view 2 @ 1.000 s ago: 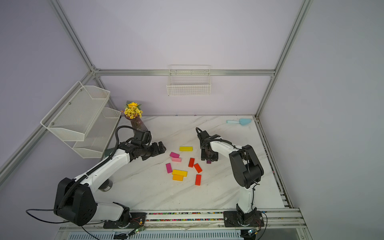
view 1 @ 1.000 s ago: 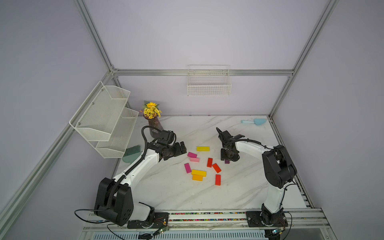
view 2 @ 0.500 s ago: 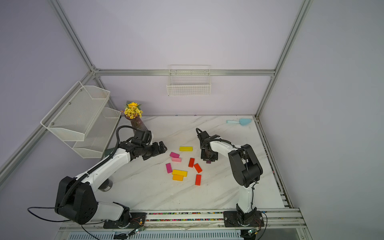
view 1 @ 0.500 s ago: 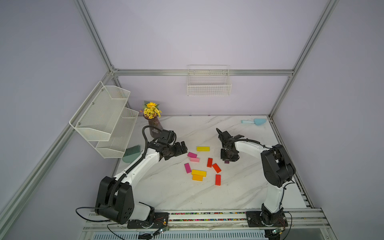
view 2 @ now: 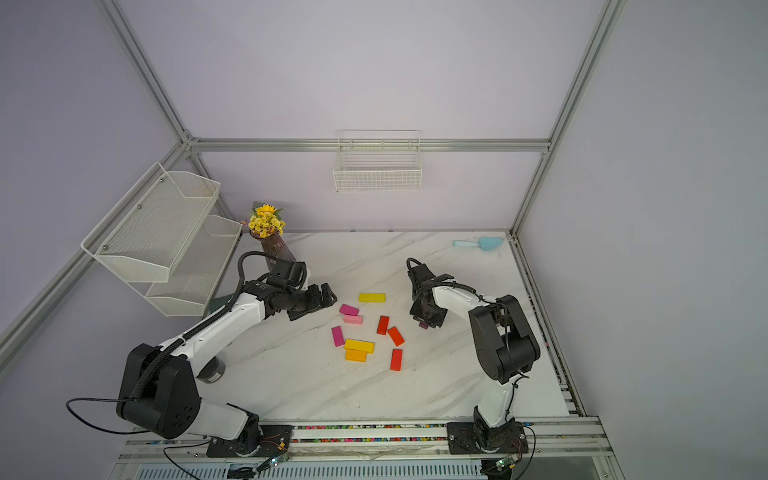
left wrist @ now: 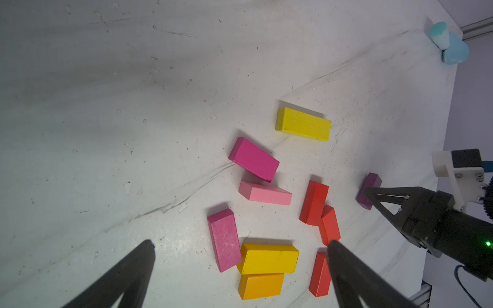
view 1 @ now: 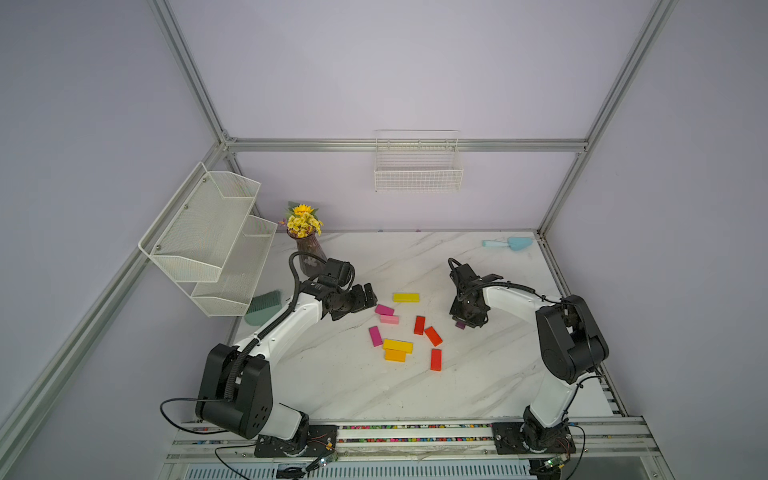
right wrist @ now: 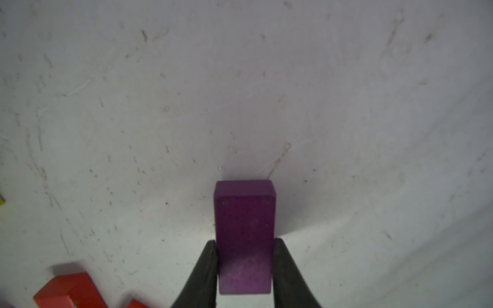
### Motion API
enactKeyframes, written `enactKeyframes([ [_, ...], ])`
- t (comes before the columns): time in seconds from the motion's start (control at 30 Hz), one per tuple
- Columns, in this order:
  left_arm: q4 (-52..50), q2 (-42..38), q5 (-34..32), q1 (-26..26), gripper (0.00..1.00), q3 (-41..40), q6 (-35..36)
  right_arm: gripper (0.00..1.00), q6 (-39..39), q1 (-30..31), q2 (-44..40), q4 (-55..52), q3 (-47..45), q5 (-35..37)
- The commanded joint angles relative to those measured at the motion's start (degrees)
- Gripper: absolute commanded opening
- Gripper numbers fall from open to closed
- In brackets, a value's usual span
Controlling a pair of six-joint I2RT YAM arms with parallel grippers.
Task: Assemble the letter c with building blocks
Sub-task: Adjust the building block at the center of the board.
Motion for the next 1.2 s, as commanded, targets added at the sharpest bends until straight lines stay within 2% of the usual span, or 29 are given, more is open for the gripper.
enactKeyframes([
  [0.0, 1.19, 0.17, 1.81, 0.31, 1.0, 1.98, 1.18, 0.3, 5.67, -0.22, -0.6, 2.44, -0.8, -0.66],
  [0.07, 1.21, 0.28, 2.01, 0.31, 1.0, 2.06, 1.26, 0.44, 6.01, -0.22, -0.41, 2.72, -0.86, -1.55],
  [0.2, 1.09, 0.17, 2.27, 0.31, 1.0, 2.49, 1.51, 0.58, 7.08, -0.16, -1.62, 4.37, -2.31, -3.56],
  [0.5, 1.27, 0.52, 2.61, 0.31, 1.0, 2.7, 1.66, 0.6, 9.48, 0.14, -1.42, 10.57, -3.62, -10.17],
  [0.67, 1.65, 1.0, 2.82, 0.35, 1.0, 2.59, 1.42, 0.61, 5.32, 1.21, 2.22, 12.84, 1.29, -12.61],
  [0.73, 1.8, 1.15, 2.99, 0.31, 1.0, 2.58, 1.21, 0.61, 2.97, 1.71, 3.99, 9.61, 5.24, -12.98],
  [0.87, 1.82, 1.22, 3.57, 0.31, 1.0, 2.59, 0.64, 0.62, -0.79, 2.27, 2.68, 5.05, 8.8, -10.48],
  [1.07, 2.0, 0.92, 3.61, 0.32, 1.0, 2.6, 0.03, 0.74, -5.28, 0.86, 1.81, 0.16, 8.78, -2.17],
  [1.17, 2.04, 0.91, 3.71, 0.31, 1.0, 2.64, -0.39, 0.76, -5.08, 0.34, 2.7, -1.2, 9.04, 0.67],
])
